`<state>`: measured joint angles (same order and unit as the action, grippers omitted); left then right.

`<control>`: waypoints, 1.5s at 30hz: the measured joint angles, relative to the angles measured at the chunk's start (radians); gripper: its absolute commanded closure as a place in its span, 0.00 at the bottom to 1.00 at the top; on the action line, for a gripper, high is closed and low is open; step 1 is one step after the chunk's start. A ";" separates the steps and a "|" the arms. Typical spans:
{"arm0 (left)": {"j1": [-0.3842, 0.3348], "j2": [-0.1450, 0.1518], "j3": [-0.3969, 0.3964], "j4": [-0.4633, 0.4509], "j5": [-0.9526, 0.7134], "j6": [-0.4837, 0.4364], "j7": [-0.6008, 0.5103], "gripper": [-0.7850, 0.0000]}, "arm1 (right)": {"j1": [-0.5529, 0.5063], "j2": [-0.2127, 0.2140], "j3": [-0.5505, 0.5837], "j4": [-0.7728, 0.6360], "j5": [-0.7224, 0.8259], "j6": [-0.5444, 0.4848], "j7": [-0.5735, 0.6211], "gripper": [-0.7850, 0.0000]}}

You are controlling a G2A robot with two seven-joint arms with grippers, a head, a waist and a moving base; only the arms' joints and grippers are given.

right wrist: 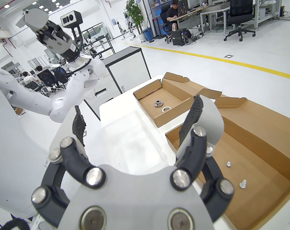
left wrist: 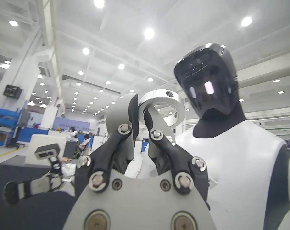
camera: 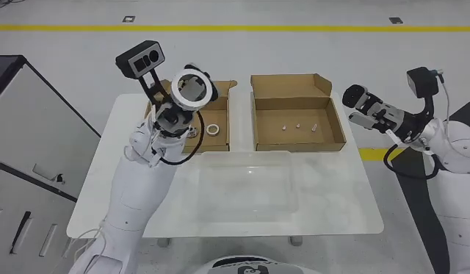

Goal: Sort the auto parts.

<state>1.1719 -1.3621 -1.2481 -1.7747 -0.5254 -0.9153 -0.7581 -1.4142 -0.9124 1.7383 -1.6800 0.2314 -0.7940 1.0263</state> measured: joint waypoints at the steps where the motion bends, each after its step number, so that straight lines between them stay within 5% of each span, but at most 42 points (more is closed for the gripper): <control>1: 0.002 0.001 -0.009 0.000 0.044 0.017 0.008 1.00 | 0.000 0.000 0.000 0.000 0.000 0.000 0.000 0.00; 10: 0.026 0.013 -0.077 0.005 0.390 0.161 0.087 1.00 | 0.000 0.000 0.000 0.000 0.000 0.000 0.000 0.00; 17: 0.017 0.029 -0.102 -0.004 0.711 0.322 0.056 1.00 | 0.000 0.000 0.000 0.000 0.000 0.000 0.000 0.00; 27: -0.014 0.051 -0.095 0.017 0.956 0.441 -0.037 1.00 | 0.000 0.000 0.000 0.000 0.000 0.000 0.000 0.00; 45: -0.158 0.097 -0.074 0.194 1.380 0.483 -0.269 1.00 | 0.000 0.000 0.000 0.000 0.000 0.000 0.000 0.00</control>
<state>1.0142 -1.2649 -1.3223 -1.5806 0.8545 -0.4326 -1.0275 -1.4142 -0.9124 1.7383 -1.6800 0.2314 -0.7940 1.0263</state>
